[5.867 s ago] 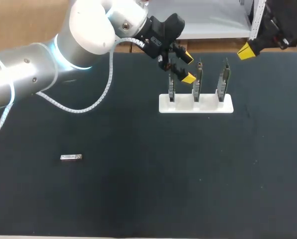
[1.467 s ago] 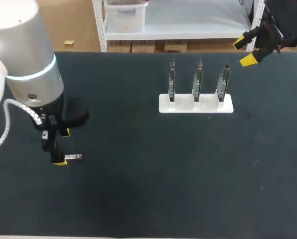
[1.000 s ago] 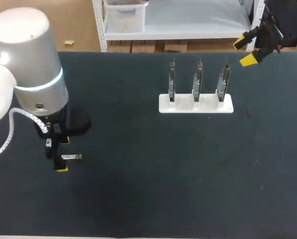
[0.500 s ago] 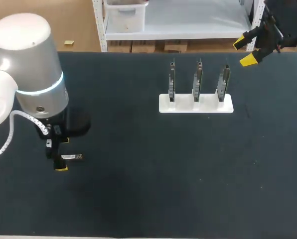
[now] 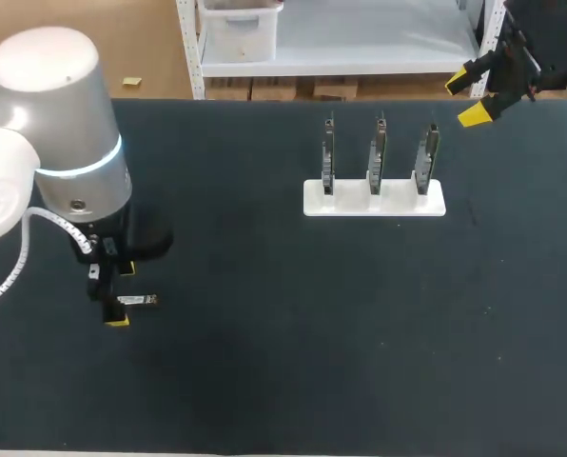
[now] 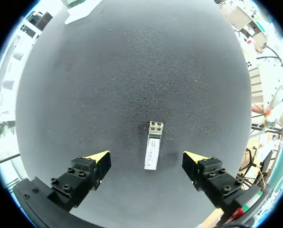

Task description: Pick up the optical module with the left hand, and insert it into the network port with the right hand.

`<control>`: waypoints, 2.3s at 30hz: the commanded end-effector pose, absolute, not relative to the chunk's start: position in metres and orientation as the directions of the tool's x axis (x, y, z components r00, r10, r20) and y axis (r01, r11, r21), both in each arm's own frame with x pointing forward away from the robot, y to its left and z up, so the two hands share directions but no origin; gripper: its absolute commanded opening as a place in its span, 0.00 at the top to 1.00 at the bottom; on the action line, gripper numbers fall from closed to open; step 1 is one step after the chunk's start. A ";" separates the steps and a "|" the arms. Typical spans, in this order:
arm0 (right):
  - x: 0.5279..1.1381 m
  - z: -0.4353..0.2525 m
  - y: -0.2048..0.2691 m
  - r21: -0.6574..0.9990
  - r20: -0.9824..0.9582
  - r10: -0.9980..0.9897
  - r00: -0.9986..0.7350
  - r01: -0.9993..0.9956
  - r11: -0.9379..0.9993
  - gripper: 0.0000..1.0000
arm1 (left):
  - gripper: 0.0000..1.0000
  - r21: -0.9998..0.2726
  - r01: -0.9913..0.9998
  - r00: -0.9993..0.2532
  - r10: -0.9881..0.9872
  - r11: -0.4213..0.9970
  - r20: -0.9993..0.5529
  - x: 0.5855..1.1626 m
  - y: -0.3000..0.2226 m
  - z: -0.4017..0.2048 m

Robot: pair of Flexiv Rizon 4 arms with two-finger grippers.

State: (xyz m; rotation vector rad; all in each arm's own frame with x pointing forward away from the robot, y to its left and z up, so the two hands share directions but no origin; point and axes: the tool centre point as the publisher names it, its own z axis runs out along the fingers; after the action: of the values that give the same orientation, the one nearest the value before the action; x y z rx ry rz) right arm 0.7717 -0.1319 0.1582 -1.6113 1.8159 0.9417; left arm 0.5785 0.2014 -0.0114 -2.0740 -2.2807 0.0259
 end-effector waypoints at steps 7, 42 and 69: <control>0.772 0.158 -0.132 0.152 -0.773 -0.617 -0.147 -0.987 0.045 0.00 | 0.38 -0.065 0.994 -0.091 0.996 0.093 0.024 0.578 0.203 -0.018; 0.772 0.158 -0.132 0.152 -0.773 -0.617 -0.147 -0.987 0.045 0.00 | 1.00 0.182 0.933 -0.049 0.611 0.311 -0.790 0.731 0.126 0.158; 0.772 0.158 -0.132 0.152 -0.773 -0.617 -0.147 -0.987 0.045 0.00 | 1.00 0.092 0.993 0.100 0.116 -0.070 -0.988 0.808 -0.172 0.232</control>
State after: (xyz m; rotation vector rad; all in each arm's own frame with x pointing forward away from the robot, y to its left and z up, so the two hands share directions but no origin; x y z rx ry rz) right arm 0.7717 -0.1319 0.1582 -1.6113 1.8159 0.9417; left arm 0.7929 -0.1310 0.2515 -2.7294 -2.5702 1.6064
